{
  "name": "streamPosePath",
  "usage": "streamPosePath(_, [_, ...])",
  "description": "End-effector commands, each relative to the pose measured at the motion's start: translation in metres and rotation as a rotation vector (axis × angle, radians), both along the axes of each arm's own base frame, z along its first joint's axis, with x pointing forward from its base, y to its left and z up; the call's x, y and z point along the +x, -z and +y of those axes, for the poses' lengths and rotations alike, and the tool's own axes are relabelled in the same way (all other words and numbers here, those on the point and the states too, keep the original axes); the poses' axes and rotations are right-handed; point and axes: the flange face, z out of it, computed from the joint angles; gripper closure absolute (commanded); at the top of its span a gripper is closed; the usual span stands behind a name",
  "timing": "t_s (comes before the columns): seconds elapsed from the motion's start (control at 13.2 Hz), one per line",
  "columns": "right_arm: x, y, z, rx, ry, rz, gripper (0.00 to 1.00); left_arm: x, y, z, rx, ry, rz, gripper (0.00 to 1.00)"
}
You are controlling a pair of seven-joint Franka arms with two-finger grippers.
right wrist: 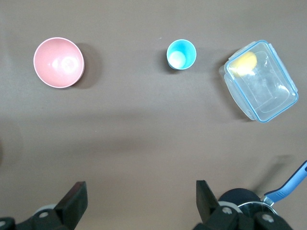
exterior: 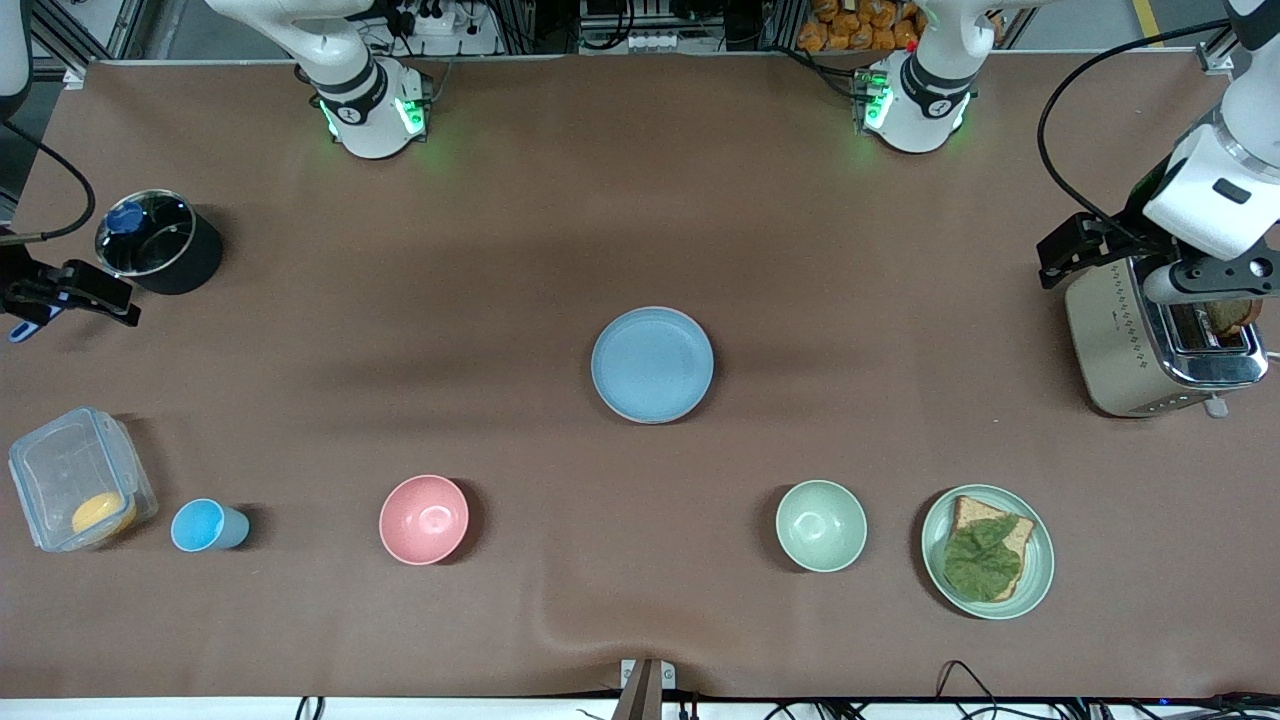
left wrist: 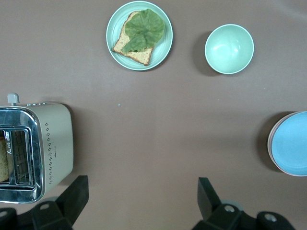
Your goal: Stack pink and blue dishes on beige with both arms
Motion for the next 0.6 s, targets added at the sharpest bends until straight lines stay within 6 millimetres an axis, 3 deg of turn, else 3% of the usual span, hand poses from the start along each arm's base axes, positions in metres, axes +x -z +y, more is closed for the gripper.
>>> streamPosePath(0.0, [0.0007,-0.0033,0.0042,-0.007,0.011,-0.009,0.0,-0.004,-0.0016,0.0021,-0.017,0.019,0.021,0.0])
streamPosePath(0.23, [-0.0008,-0.0057,0.0136,0.0,-0.003,-0.011,0.0,-0.0038,-0.0013,0.0055,-0.017,0.013,0.024,0.0])
streamPosePath(0.53, [-0.0017,-0.0049,0.0111,0.022,0.005,-0.007,0.0,-0.0041,-0.002,0.0073,-0.015,0.008,0.023,0.0])
